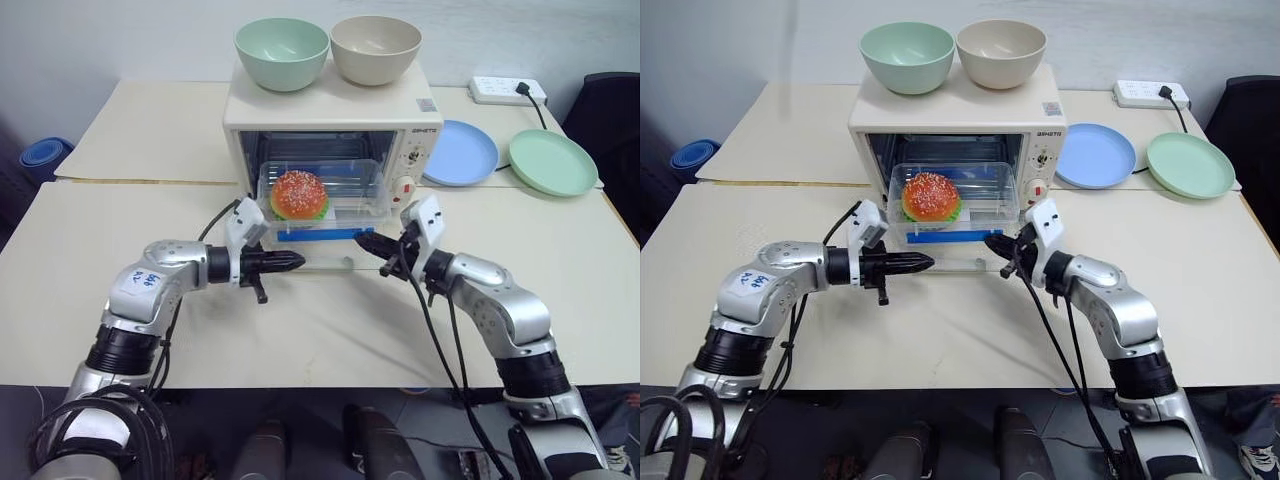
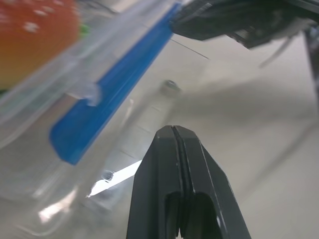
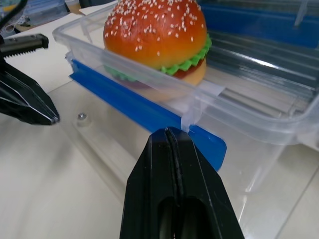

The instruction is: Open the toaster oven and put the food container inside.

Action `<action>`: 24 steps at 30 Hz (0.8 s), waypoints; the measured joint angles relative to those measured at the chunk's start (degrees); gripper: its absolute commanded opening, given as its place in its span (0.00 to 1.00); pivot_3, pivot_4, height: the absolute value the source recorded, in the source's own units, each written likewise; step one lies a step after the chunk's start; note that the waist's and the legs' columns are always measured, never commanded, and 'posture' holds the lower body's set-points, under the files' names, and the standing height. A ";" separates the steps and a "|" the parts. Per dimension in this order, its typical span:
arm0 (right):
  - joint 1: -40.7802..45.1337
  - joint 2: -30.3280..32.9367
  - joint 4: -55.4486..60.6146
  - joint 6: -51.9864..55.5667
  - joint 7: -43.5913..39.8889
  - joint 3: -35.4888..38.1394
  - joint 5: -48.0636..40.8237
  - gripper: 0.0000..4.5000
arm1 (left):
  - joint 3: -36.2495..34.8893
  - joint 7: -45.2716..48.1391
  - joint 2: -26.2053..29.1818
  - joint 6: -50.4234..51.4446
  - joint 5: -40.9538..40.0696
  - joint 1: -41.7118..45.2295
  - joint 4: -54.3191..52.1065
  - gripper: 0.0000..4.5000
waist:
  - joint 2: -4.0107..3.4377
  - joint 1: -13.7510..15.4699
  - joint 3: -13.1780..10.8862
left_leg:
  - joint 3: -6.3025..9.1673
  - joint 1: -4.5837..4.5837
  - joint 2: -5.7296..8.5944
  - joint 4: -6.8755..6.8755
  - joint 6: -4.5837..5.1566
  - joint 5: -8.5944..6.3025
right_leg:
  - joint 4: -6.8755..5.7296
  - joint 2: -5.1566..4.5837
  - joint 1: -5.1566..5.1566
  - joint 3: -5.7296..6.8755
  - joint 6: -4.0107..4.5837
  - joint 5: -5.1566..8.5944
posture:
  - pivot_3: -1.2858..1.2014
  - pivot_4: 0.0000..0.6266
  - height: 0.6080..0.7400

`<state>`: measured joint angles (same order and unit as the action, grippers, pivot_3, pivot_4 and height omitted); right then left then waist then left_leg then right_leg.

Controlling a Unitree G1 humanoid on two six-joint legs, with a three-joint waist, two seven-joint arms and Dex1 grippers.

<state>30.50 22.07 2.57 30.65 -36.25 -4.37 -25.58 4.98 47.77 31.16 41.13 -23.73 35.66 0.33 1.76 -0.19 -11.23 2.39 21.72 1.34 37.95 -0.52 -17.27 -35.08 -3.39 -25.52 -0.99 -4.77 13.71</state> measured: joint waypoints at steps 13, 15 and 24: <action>14.86 -9.01 -19.76 -10.63 4.12 0.54 7.74 0.00 | -6.27 -10.93 -7.32 -9.14 4.41 12.26 18.75 0.00 | -0.01 -0.23 0.00 | -0.04 -0.06 0.04 -0.01 -0.10 0.05 | -0.35 0.00 -0.02 -0.02 -0.04 -0.02 | 0.52 0.24 1.00; 18.30 -10.51 -25.24 -13.82 5.87 1.15 9.20 0.00 | -6.32 -11.18 -8.10 -10.79 5.07 13.78 21.21 0.00 | -0.01 -0.24 0.00 | -0.05 -0.06 0.04 -0.01 -0.10 0.06 | -0.34 -0.01 -0.03 -0.03 -0.04 -0.02 | 0.52 0.24 1.00; 23.12 -12.65 -35.63 -20.64 6.88 2.92 11.51 0.00 | -7.19 -11.52 -8.23 -14.47 6.54 16.20 27.19 0.00 | -0.01 -1.42 0.00 | -0.03 -0.04 0.03 -0.03 -0.11 0.06 | -0.35 -0.02 -0.05 -0.03 -0.04 -0.02 | 0.52 0.24 1.00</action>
<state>53.62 9.42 -33.07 10.01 -29.37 -1.45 -14.06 -2.22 36.25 22.94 26.66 -17.19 51.87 27.52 1.75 -1.61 -11.22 2.36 21.68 1.36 37.92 -0.63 -17.21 -35.44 -3.42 -25.57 -1.02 -4.81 13.69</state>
